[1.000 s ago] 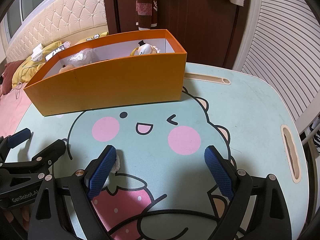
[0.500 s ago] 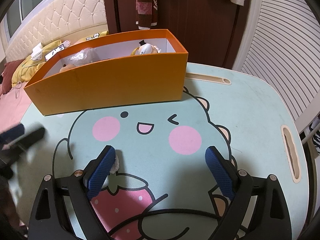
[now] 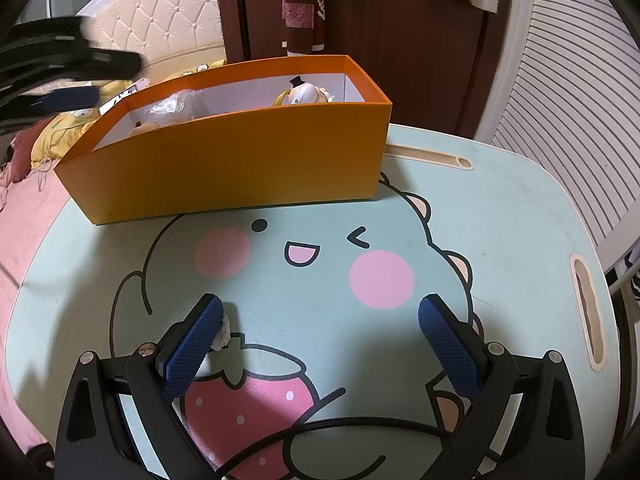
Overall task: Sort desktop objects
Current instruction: 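Grasp the clear plastic bag in the orange box with the left gripper and set it on the table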
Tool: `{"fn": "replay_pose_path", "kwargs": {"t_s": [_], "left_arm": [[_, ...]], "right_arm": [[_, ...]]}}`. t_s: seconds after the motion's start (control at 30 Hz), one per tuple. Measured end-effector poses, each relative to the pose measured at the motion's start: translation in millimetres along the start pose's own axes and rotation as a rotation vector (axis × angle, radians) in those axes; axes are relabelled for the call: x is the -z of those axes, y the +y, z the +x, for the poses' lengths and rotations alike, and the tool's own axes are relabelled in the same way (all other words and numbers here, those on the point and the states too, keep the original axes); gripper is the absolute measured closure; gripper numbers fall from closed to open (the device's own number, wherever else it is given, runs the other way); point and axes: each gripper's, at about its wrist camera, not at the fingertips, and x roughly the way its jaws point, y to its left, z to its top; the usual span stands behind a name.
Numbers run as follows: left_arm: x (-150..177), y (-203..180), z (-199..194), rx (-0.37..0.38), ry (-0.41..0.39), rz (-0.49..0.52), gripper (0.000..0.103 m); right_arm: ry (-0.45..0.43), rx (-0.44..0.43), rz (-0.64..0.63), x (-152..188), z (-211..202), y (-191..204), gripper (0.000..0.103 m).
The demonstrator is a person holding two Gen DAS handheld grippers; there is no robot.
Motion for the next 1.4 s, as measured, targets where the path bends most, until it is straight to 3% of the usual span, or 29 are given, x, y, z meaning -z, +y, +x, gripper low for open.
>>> {"fn": "replay_pose_path", "kwargs": {"t_s": [0.3,0.4,0.53,0.7,0.77,1.0,1.23,1.4], "left_arm": [[-18.5,2.8,31.3,-0.104,0.092,-0.024,0.060],[-17.3,3.7,35.5,-0.105,0.110,-0.015,0.071],[-15.7,11.3,22.7,-0.048,0.071,-0.037,0.072],[-16.6,17.3,-24.9,0.002,-0.023,-0.035,0.072],[-7.2,21.1,-51.7,0.060,-0.059,-0.058,0.072],[49.8,25.6,-106.7,0.124,-0.110,-0.070,0.072],[111.0,32.0,-76.4,0.080,-0.035,-0.112,0.072],[128.5,25.1,-66.2,0.046,-0.105,-0.092,0.068]], "right_arm": [[-0.003,-0.021,0.004,-1.5,0.8,0.4,0.003],[-0.003,-0.027,0.007,-2.0,1.7,0.6,0.003],[-0.004,-0.033,0.010,-2.7,2.5,1.4,0.003],[0.004,-0.040,0.014,-9.3,-0.2,-12.9,0.003],[-0.004,-0.027,0.001,-1.4,2.9,-5.2,0.003],[0.001,-0.016,-0.011,-4.2,5.2,-4.2,0.003],[0.000,-0.016,-0.014,-3.5,3.7,-1.9,0.003],[0.004,-0.009,-0.020,-3.1,2.5,2.0,0.003]]}}
